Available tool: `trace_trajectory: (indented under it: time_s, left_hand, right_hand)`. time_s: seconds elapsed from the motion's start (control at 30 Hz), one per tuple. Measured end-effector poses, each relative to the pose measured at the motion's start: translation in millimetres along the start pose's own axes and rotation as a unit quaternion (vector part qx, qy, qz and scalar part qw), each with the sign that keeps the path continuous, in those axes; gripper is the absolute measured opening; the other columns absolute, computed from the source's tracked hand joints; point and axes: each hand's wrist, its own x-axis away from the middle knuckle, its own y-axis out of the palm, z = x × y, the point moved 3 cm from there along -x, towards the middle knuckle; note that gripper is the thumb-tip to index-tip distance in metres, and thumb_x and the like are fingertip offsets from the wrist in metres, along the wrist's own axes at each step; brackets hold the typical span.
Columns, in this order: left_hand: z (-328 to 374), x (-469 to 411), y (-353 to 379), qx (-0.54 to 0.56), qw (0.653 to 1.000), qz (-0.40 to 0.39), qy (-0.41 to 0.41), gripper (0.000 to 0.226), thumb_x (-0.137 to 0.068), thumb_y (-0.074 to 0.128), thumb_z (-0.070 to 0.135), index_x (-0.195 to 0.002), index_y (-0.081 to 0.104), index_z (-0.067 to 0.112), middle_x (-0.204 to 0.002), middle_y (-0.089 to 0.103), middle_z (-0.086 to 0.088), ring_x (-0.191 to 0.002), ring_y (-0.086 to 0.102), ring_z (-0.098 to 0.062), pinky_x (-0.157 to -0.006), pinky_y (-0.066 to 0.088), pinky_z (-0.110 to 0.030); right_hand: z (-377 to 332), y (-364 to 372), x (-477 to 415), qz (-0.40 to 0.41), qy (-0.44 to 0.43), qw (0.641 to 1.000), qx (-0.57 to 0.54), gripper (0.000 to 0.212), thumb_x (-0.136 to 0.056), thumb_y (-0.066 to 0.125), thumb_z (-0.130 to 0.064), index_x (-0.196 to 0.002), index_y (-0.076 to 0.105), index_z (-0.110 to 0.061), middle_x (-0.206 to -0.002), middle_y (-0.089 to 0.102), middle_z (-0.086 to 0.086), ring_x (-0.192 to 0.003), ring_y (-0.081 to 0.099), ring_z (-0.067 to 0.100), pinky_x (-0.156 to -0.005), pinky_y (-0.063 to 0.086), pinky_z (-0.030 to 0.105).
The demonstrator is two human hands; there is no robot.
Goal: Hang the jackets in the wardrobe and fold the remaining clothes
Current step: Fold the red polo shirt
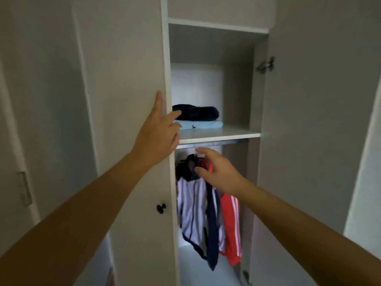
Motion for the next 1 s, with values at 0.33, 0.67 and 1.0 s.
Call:
trace_trajectory:
  time_s: [0.33, 0.67, 1.0]
  left_hand:
    - [50, -97, 124, -0.064, 0.959, -0.239, -0.137, 0.033, -0.094, 0.046, 0.020, -0.125, 0.057, 0.016, -0.122, 0.054, -0.003, -0.140, 0.003, -0.053, -0.116, 0.022, -0.044]
    - [45, -101, 162, -0.112, 0.950, -0.272, -0.106, 0.055, -0.094, 0.042, 0.028, -0.146, 0.025, 0.026, -0.151, 0.024, 0.003, -0.141, -0.007, -0.049, -0.102, 0.034, -0.035]
    - [30, -62, 183, 0.040, 0.972, -0.210, -0.098, 0.085, -0.047, 0.086, 0.006, -0.127, 0.058, 0.001, -0.151, 0.029, -0.023, -0.131, 0.035, -0.047, -0.087, 0.042, -0.060]
  right_hand:
    - [176, -248, 79, 0.294, 0.344, 0.863, 0.226, 0.083, -0.089, 0.061, -0.021, -0.152, 0.006, -0.016, -0.160, -0.005, 0.012, -0.147, 0.004, 0.033, -0.116, 0.020, 0.046]
    - [259, -275, 68, 0.334, 0.415, 0.846, 0.025, 0.036, -0.089, 0.056, -0.014, -0.120, 0.040, -0.001, -0.106, 0.054, 0.014, -0.101, 0.056, 0.036, -0.084, 0.049, 0.042]
    - [196, -194, 46, 0.084, 0.136, 0.983, 0.092, 0.055, -0.098, 0.046, -0.038, -0.147, 0.029, -0.019, -0.130, 0.060, 0.008, -0.097, 0.067, 0.020, -0.092, 0.052, 0.037]
